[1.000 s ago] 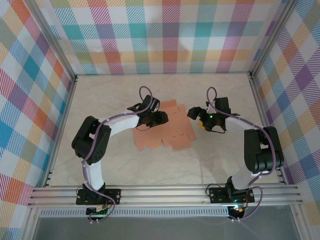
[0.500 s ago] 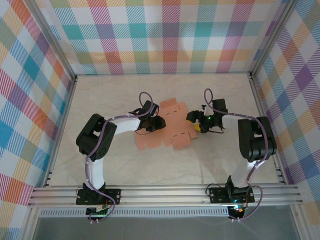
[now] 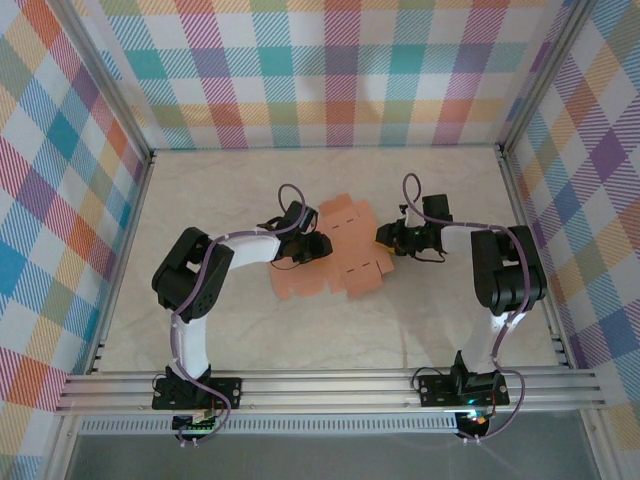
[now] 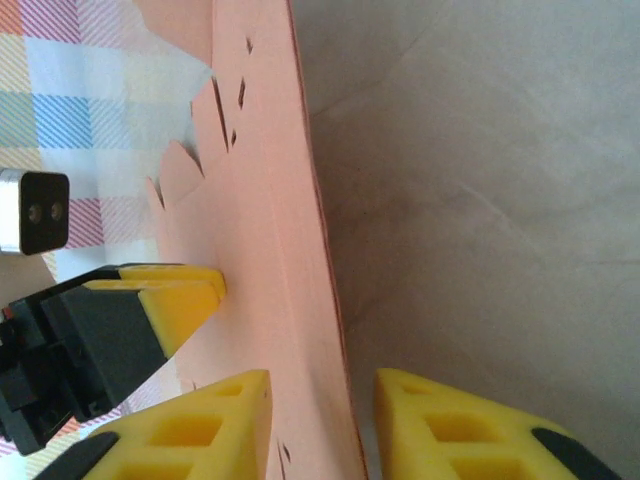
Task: Fold the paper box
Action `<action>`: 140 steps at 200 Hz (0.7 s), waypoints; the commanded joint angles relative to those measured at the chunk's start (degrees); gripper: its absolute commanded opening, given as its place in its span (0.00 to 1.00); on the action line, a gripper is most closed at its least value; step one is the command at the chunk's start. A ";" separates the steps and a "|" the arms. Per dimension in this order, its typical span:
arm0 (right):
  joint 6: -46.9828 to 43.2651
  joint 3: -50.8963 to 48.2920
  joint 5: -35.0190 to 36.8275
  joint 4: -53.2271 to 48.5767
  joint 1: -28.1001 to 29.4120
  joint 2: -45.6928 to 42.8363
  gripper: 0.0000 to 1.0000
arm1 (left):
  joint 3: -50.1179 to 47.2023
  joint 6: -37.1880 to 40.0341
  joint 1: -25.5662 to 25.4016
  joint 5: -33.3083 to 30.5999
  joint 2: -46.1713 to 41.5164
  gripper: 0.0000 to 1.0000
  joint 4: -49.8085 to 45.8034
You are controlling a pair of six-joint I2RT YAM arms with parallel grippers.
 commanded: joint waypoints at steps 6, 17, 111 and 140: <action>-2.27 1.95 2.86 1.92 -0.17 0.51 0.26 | -2.07 0.89 0.45 -0.63 2.68 0.33 -4.84; -2.30 1.95 3.18 2.23 -0.12 0.75 0.24 | -2.05 0.85 0.45 -0.59 2.69 0.33 -4.76; -4.94 3.13 3.32 0.69 -0.10 0.32 0.00 | -2.43 0.82 0.45 -0.99 2.25 0.37 -4.84; -7.10 3.12 8.97 -3.24 1.04 -1.89 0.00 | -2.00 0.87 0.46 -1.05 0.92 0.53 -4.84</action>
